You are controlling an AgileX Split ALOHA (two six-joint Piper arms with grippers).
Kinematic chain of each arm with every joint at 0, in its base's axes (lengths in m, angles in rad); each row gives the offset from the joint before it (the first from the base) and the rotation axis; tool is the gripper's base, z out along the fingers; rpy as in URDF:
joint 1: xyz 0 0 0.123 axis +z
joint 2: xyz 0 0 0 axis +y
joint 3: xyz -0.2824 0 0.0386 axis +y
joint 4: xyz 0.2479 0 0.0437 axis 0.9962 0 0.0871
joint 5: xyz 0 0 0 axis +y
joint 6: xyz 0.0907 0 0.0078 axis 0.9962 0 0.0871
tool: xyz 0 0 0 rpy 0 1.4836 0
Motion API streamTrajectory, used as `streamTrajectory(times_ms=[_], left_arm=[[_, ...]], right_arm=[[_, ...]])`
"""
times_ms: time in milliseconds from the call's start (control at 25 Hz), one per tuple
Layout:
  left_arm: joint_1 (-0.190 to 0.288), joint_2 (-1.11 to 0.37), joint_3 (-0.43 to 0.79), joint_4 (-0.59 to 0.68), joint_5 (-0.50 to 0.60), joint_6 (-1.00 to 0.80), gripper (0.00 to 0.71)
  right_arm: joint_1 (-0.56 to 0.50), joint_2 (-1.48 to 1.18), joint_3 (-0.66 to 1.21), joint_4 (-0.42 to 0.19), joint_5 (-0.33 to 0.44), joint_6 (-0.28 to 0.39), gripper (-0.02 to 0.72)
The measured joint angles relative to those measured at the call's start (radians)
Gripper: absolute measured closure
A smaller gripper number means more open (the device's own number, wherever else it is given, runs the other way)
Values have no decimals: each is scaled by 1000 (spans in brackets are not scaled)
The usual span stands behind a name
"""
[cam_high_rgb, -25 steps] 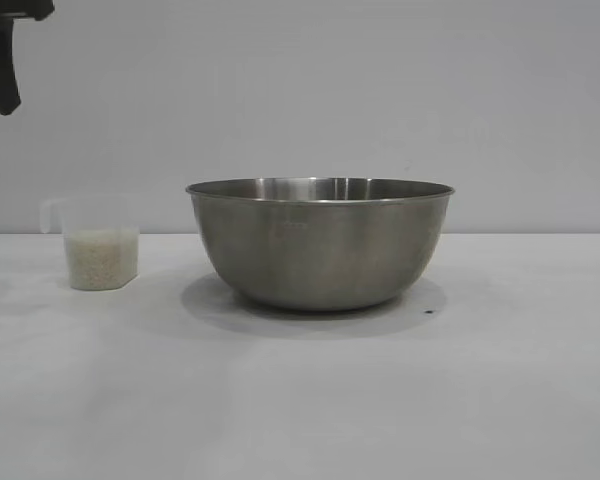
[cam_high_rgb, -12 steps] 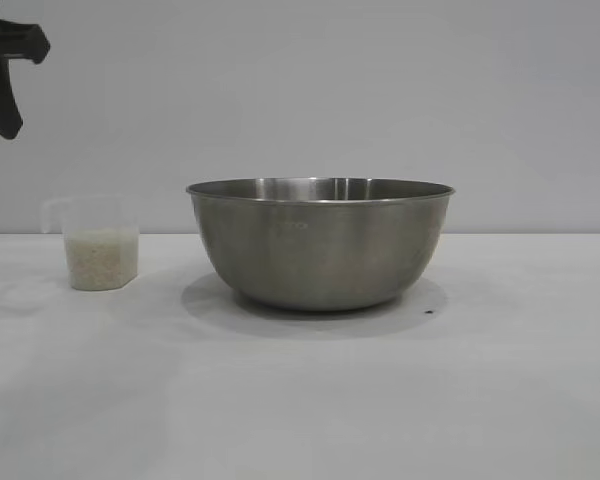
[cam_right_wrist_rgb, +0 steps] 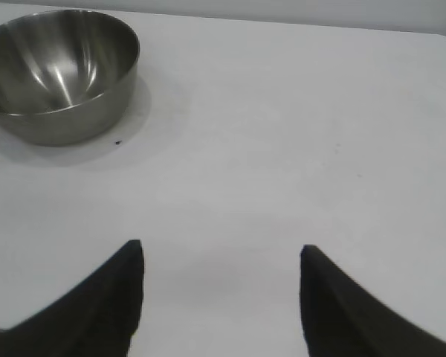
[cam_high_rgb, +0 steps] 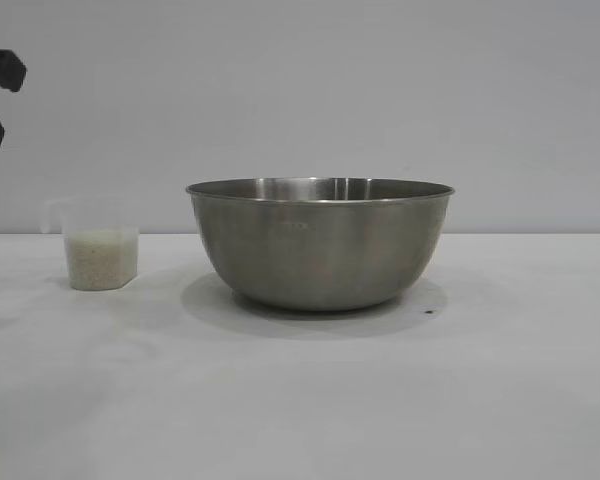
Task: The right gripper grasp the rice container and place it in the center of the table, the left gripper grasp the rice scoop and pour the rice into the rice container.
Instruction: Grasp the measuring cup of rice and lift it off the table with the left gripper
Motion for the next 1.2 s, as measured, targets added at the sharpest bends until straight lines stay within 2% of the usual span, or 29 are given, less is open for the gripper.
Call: streamTrajectory(times_ms=[320,640,800,1040,1200], left_arm=[[0,0,116,0,-233,2,500],[0,0,157,22,-303,2,500],[0,2,220,22,-403,2,500],[0,82,300,29,-642,2,500],[0,160,328,85,-695,6,500]], right_arm=[[0,0,0,0,0,0,260],[0,0,0,0,0,0,260],[0,0,0,0,0,0,260],[0,0,0,0,0,0,260],[0,0,0,0,0,0,260]])
